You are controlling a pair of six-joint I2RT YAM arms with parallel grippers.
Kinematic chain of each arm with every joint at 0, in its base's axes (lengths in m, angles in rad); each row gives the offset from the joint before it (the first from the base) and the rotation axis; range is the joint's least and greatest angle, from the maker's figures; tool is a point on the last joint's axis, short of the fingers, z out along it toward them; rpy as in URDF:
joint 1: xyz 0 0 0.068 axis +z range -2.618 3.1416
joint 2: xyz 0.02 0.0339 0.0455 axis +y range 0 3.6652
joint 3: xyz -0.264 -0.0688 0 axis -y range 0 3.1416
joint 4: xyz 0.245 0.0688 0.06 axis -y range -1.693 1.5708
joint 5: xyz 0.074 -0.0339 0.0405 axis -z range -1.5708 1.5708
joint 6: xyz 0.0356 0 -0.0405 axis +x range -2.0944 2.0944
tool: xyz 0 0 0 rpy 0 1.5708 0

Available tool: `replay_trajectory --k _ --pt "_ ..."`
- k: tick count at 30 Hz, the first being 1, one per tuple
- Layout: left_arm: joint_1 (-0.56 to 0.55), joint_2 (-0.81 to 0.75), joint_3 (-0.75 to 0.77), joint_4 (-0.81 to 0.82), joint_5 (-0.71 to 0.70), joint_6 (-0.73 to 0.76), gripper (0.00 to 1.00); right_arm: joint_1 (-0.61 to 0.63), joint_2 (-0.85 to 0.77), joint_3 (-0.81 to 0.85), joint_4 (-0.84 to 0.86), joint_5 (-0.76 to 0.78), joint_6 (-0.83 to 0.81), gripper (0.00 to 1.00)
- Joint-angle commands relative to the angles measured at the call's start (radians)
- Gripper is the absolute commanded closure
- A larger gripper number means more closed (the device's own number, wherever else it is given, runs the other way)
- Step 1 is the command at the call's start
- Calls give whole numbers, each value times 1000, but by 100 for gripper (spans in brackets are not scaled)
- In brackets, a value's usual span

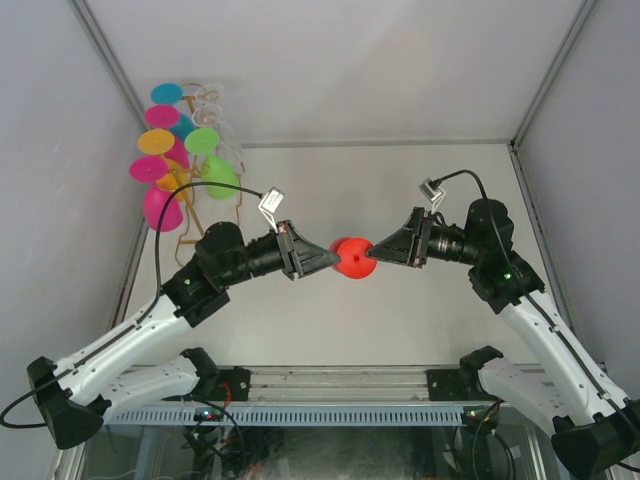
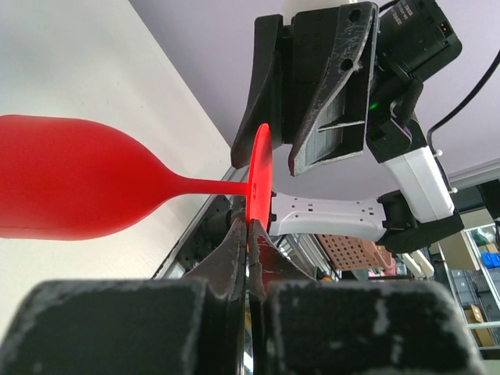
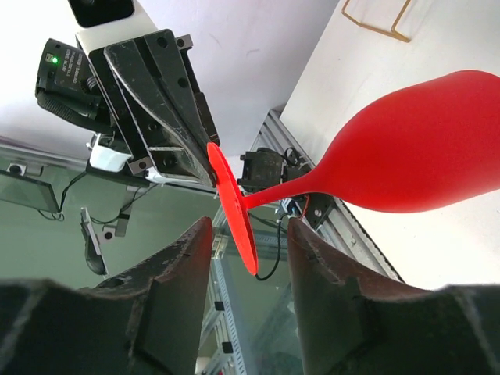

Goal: Take the wine glass off the wine glass rack
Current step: Place the wine glass at the center of the board.

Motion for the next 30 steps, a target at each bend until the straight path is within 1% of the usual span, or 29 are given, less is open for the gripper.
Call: replay_trajectory --k 1,3,5,7,11,12,13,15,17,18,20,23,25,28,30 --pt "-6 4 -15 68 48 23 100 7 -1 6 83 -28 -3 59" --pt "-7 7 -12 68 53 23 100 9 0 6 93 -20 -1 63" --pt "-7 11 -10 68 61 23 100 10 2 6 105 -17 6 70" --pt "-7 13 -6 68 64 22 100 12 5 6 117 -22 9 81" --pt "-7 21 -6 68 65 15 100 17 7 6 140 -41 5 100" --pt "-7 24 -4 69 69 16 99 20 2 6 141 -35 -4 100" --pt "-8 31 -2 68 79 18 92 22 -4 5 139 -21 -13 100" --pt "-11 43 -2 68 125 17 72 24 -23 6 135 8 -38 100" --pt "-18 53 -13 68 154 9 62 26 -45 0 145 33 -65 100" --pt "-21 56 -19 71 162 -2 59 27 -54 -7 153 40 -72 100" --pt "-27 64 -31 114 187 -51 58 26 -72 -16 168 45 -86 100" --pt "-38 74 -40 176 184 -103 63 27 -93 -33 187 54 -98 100" --pt "-50 81 -43 210 172 -128 64 28 -109 -45 203 60 -101 100" --pt "-76 105 -38 259 162 -160 68 33 -121 -52 212 53 -115 100" --pt "-95 124 -30 283 159 -170 73 35 -126 -53 210 52 -126 100"
